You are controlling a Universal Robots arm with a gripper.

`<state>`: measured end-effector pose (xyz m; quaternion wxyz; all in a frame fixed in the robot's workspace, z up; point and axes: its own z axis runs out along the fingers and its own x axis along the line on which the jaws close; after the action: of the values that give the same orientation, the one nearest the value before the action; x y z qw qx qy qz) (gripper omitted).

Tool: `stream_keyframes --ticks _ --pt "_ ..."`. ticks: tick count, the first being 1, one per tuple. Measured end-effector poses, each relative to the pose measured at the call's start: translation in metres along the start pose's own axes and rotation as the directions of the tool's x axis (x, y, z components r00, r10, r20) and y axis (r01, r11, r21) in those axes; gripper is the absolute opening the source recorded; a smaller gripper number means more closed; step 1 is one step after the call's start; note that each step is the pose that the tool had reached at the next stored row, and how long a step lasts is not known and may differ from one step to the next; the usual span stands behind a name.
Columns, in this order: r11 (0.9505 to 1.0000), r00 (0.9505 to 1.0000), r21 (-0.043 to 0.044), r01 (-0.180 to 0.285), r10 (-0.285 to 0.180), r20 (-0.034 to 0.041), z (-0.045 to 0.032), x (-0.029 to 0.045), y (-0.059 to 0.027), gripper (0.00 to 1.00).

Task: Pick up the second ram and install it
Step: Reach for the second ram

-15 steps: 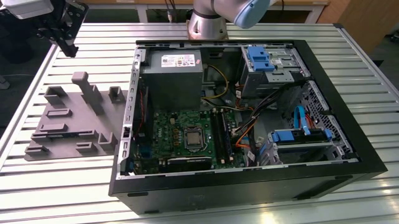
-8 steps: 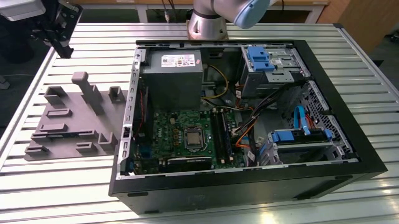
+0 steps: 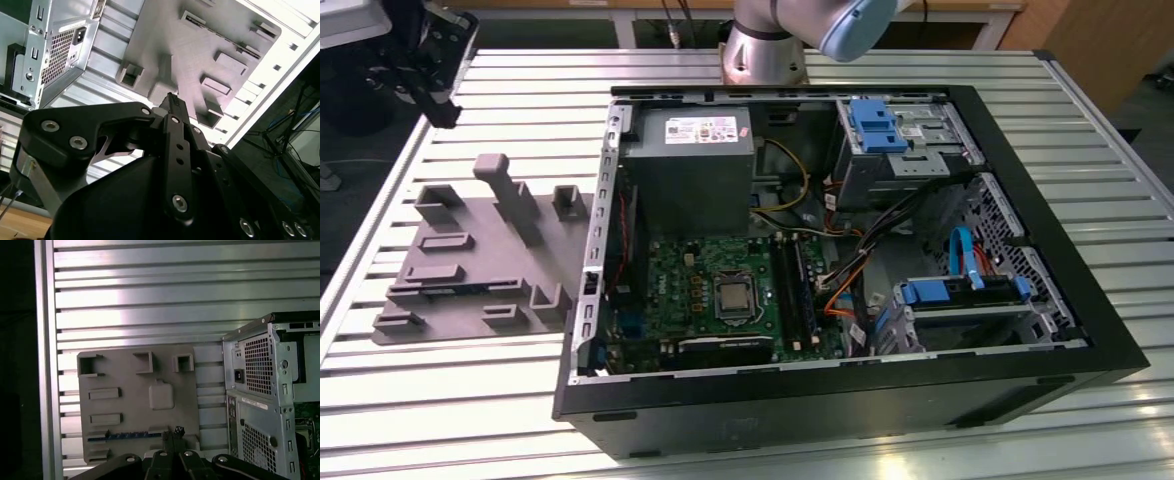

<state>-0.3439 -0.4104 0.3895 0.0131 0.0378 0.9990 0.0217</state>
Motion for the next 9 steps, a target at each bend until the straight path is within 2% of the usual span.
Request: stream_keyframes --ticks 9 --pt "1.0 1.0 0.0002 0.0 0.0 -0.0001 -0.0005 0.0101 -0.0135 0.11"
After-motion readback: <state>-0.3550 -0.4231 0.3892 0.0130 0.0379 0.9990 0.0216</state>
